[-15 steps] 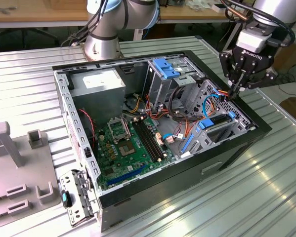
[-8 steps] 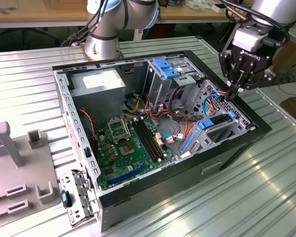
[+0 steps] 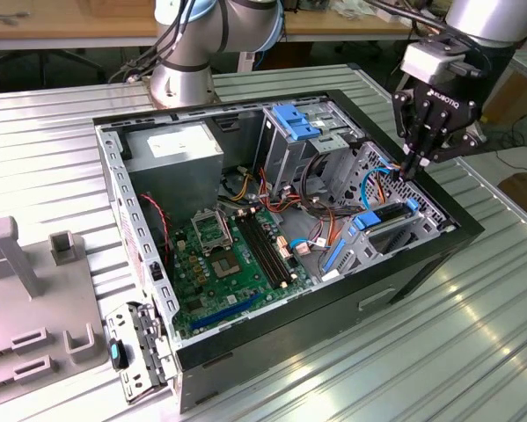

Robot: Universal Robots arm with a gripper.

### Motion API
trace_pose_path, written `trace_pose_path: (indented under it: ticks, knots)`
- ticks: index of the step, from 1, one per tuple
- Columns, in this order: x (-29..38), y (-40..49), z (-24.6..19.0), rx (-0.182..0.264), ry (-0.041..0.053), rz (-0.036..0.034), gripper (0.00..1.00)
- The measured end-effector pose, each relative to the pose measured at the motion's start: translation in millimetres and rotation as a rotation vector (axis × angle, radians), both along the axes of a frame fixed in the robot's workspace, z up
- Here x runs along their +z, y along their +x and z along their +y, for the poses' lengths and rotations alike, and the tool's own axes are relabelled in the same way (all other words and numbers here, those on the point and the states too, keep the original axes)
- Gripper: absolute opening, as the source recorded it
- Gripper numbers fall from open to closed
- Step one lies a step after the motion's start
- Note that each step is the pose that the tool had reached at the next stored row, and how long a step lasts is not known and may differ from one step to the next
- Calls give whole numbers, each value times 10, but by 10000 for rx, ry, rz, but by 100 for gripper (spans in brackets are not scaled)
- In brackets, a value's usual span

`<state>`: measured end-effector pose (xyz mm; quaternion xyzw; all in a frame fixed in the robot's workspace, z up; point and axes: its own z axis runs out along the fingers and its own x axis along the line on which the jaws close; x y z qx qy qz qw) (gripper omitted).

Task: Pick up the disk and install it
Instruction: 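Insert the first disk wire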

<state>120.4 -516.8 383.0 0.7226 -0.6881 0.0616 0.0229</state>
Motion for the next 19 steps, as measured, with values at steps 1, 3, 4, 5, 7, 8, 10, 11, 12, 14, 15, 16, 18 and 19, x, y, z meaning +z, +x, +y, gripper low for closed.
trace_pose_path:
  ticks: [1, 3, 4, 5, 7, 8, 10, 11, 12, 14, 15, 16, 18, 19]
  knots:
    - [-2, 0, 0, -119, 0, 0, 16]
    - [-6, 0, 0, -396, 0, 1, 16]
    - [-7, 1, 0, -553, -2, 1, 16]
    - [-9, 1, 0, -737, -1, 1, 16]
    - [-15, 0, 0, -1136, -1, 2, 16]
    - [-19, 0, 0, -1324, -1, 3, 16]
    - [-27, 0, -18, -1492, 1, 5, 16]
    - [-38, 0, -60, -1529, 0, 6, 16]
    - [-51, 0, -78, -1531, 0, 6, 16]
    - [-67, -1, -96, -1525, 29, 8, 16]
    - [-72, -2, -101, -1524, 40, 8, 16]
    - [-80, -4, -108, -1526, 42, -22, 16]
    - [-98, -10, -114, -1526, 48, -110, 16]
    - [-101, -11, -115, -1525, 48, -134, 16]
